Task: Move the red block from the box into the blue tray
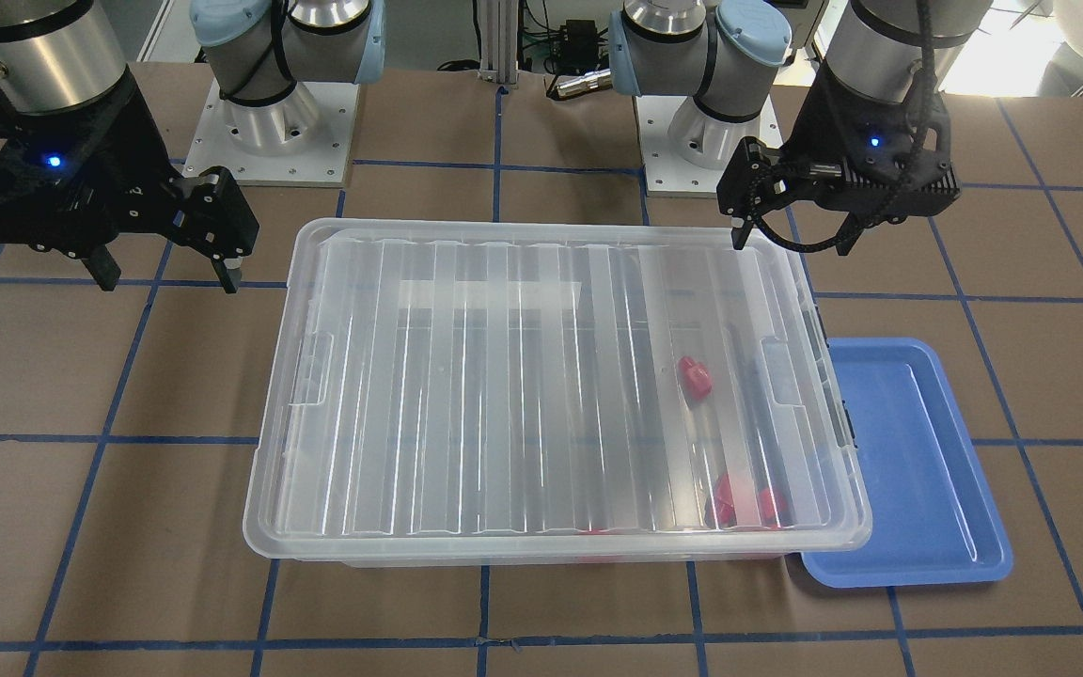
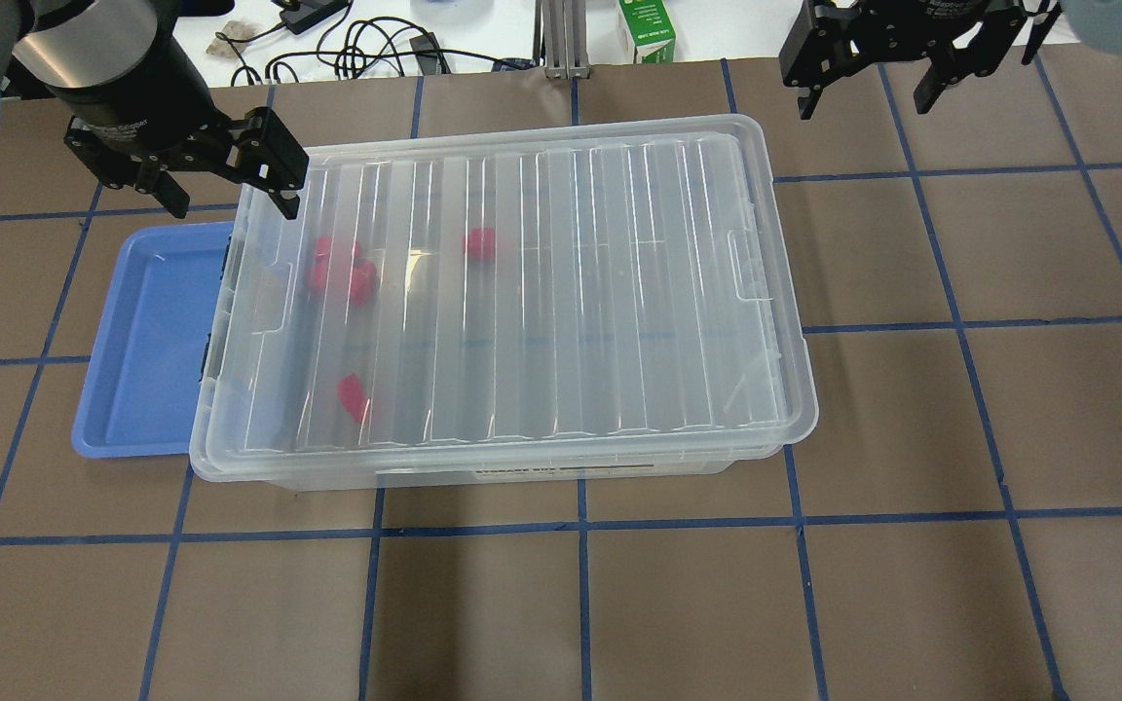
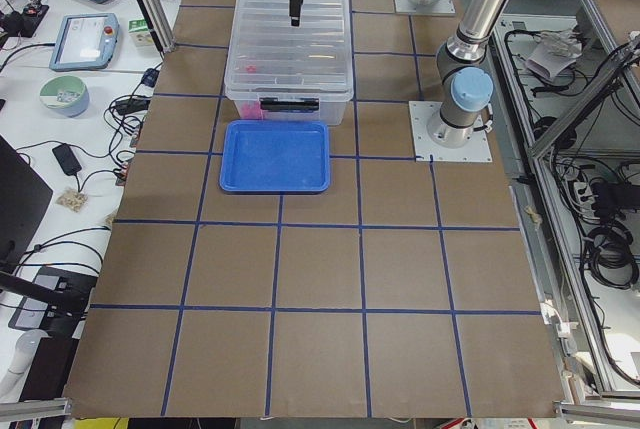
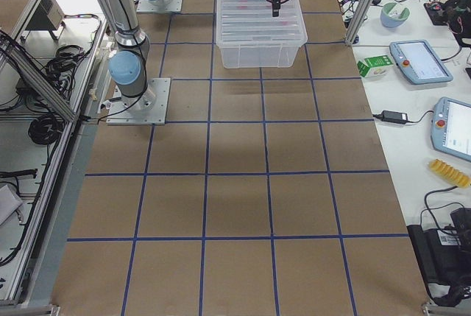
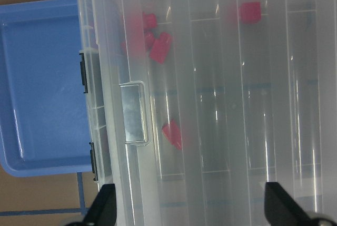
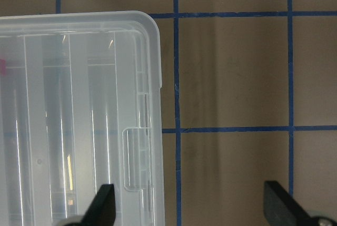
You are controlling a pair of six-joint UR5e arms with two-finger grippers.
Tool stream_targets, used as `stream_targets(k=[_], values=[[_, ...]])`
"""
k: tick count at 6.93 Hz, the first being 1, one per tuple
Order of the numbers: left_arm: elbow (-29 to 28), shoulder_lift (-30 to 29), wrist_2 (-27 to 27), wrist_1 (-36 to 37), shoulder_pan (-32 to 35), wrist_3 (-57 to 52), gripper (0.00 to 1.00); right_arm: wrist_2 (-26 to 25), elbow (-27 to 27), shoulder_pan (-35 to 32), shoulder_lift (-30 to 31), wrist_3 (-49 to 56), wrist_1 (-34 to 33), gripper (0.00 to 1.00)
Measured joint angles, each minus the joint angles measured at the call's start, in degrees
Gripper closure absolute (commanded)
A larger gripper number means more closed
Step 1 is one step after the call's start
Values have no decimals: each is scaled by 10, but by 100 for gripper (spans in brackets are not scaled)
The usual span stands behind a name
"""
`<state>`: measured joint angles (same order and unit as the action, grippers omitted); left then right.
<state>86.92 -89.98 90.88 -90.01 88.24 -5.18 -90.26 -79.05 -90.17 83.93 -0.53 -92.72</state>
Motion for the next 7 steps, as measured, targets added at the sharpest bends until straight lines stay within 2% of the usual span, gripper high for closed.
stream_targets(k=[7], values=[[9, 5, 0, -1, 0, 0, 0, 0, 0, 1, -1, 1, 4, 0]])
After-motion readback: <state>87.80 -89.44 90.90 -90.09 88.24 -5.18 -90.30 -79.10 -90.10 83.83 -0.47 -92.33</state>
